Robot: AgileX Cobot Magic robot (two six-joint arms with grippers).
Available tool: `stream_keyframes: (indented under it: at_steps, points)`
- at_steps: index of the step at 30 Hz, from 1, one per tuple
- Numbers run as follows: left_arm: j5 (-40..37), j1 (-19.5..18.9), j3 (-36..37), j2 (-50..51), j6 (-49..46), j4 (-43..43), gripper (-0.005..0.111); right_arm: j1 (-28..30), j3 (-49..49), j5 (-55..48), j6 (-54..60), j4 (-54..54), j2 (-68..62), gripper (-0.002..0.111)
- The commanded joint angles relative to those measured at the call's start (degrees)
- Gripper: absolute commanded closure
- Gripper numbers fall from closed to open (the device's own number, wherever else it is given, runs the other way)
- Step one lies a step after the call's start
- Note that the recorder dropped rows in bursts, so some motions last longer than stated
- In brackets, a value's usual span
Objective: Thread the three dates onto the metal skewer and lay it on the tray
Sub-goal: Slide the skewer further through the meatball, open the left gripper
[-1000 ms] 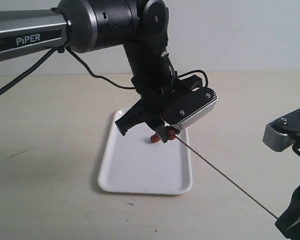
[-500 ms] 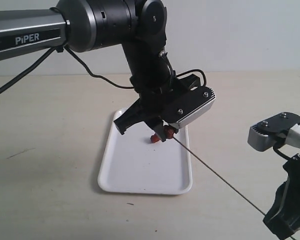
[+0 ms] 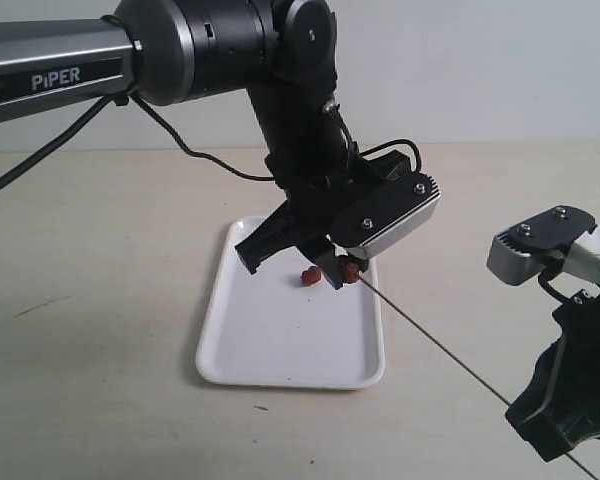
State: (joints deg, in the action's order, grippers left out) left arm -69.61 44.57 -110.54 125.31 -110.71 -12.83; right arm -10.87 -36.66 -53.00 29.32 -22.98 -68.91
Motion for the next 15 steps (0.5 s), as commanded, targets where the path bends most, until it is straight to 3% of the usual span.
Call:
stream_keyframes:
  at_steps: [1,15]
  points:
    - [-0.35,-0.01,-0.09,-0.85,-0.28,-1.50,0.075,0.19,-0.40,2.71,1.00,-1.03,-0.88,0.108]
    - [-0.35,0.09,-0.09,-0.85,-0.68,-1.90,0.075,0.19,-0.40,12.74,5.16,-9.19,-2.49,0.108]
